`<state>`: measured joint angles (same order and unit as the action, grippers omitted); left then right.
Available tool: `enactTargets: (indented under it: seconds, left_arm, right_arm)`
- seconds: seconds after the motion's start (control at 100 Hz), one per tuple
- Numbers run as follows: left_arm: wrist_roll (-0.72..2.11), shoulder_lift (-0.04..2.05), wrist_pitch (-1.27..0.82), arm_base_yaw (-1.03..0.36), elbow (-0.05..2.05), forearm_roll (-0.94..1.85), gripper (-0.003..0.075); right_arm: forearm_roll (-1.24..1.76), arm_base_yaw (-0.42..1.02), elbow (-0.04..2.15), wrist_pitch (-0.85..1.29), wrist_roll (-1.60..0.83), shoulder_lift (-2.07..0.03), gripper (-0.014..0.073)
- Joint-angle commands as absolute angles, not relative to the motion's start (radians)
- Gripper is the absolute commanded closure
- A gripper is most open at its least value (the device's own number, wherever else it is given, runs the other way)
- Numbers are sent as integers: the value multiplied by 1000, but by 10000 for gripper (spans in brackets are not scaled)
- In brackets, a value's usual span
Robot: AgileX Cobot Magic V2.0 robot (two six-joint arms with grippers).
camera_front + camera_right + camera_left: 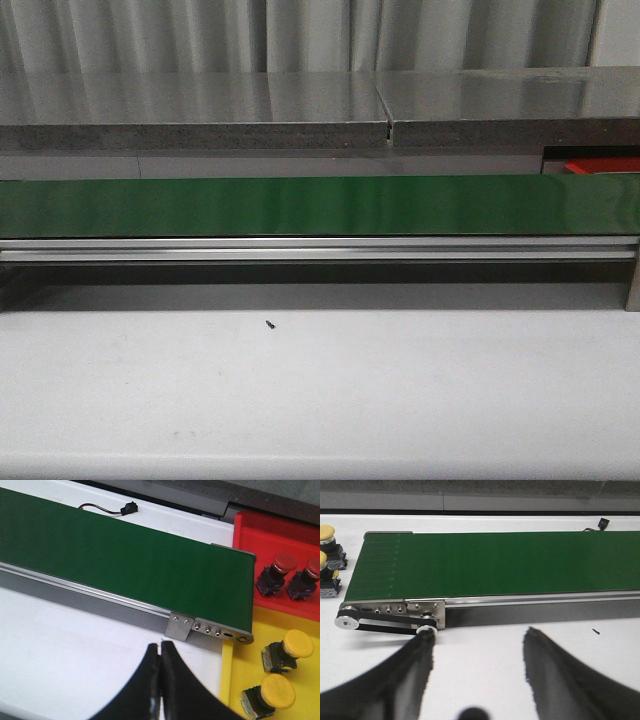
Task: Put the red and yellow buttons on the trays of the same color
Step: 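Move the left gripper over a yellow button in the cluster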
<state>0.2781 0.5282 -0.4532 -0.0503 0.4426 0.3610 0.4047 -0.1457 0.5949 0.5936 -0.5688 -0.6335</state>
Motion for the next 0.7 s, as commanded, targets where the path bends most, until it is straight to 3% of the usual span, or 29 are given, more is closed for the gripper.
enactTargets:
  seconds: [0.0,0.25,0.69]
  left_arm:
    - [272,533,-381,-58,475,380,158]
    - [100,678,-476,19,657,277,153]
    - [95,1218,-633,353,1150,289,153]
  right_arm:
    - [416,-146,619,541,-569,-629,692]
    - [416,-146,619,541,-569,-629,692]
    - [416,-146,619,541,-569,-629,692]
